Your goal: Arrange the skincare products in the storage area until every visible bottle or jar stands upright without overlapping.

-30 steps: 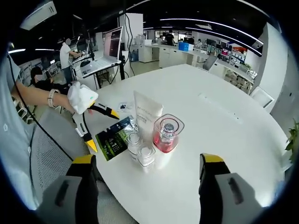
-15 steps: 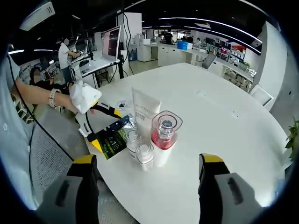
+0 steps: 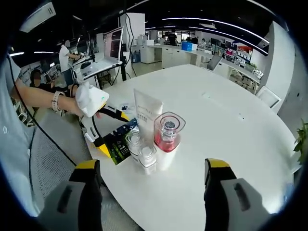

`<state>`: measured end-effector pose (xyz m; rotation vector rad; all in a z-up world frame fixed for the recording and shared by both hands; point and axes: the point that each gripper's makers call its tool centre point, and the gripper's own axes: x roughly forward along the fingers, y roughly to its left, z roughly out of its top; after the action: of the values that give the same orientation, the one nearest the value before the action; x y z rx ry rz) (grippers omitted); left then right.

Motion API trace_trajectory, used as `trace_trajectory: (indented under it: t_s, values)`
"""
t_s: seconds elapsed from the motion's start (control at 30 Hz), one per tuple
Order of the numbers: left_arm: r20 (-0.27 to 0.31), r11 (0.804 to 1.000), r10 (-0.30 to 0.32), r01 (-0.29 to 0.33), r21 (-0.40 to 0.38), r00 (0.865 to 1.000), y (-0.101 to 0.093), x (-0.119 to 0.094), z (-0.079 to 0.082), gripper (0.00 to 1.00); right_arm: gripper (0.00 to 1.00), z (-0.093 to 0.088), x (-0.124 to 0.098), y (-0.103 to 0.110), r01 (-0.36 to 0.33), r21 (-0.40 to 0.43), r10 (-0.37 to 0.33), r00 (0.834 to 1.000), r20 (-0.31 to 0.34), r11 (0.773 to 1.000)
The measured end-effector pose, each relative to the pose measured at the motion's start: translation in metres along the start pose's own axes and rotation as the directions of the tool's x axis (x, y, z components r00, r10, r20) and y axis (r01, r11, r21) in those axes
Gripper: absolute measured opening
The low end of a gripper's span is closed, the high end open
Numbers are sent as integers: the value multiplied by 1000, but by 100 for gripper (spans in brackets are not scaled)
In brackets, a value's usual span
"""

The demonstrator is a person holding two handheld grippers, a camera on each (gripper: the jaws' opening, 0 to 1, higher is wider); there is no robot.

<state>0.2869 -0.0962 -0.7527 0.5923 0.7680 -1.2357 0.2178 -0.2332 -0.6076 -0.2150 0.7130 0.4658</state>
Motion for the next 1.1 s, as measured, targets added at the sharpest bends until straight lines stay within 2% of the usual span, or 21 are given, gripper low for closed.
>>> trace_trajectory:
  t_s: [0.67, 1.1]
  values:
    - [17, 1000, 12, -12, -24, 1000, 4, 3, 5, 89, 89, 0, 1, -3, 1, 1, -1, 1000, 1, 1000]
    - [74, 1000, 7, -4, -30, 997, 12, -33, 23, 92, 89, 10, -2, -1, 1, -9, -1, 1000, 22, 1000]
